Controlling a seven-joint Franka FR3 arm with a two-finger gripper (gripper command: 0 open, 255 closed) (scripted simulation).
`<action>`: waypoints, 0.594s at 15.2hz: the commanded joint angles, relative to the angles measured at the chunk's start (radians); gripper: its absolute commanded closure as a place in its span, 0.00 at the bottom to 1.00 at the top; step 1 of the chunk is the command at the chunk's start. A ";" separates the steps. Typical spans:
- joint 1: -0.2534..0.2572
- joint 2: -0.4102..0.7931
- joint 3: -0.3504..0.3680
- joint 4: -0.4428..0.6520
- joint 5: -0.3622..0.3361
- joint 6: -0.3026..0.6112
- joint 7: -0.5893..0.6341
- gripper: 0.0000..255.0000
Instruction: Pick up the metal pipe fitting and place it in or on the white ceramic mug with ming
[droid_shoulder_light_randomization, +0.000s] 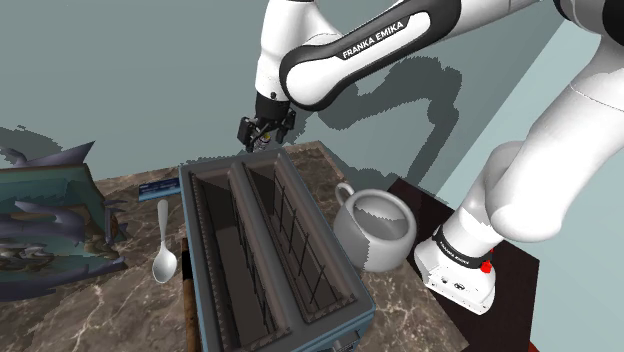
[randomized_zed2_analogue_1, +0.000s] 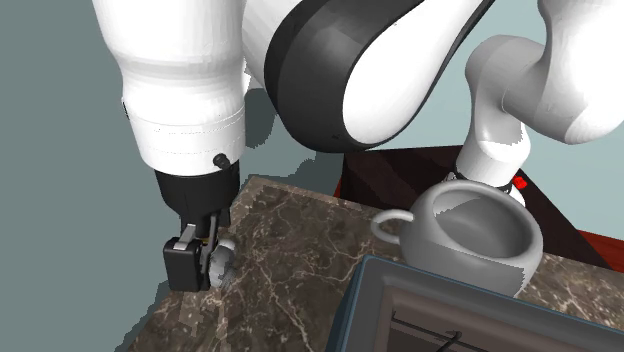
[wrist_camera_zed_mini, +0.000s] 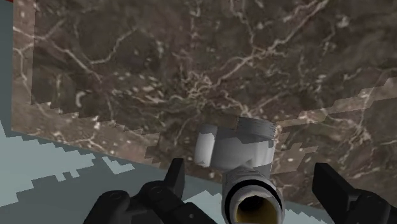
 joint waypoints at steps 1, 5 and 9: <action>0.000 0.000 0.000 0.000 0.000 0.000 0.000 0.00; 0.000 0.000 0.000 0.000 0.000 0.000 0.000 1.00; 0.000 0.000 0.000 0.000 0.000 0.000 0.000 1.00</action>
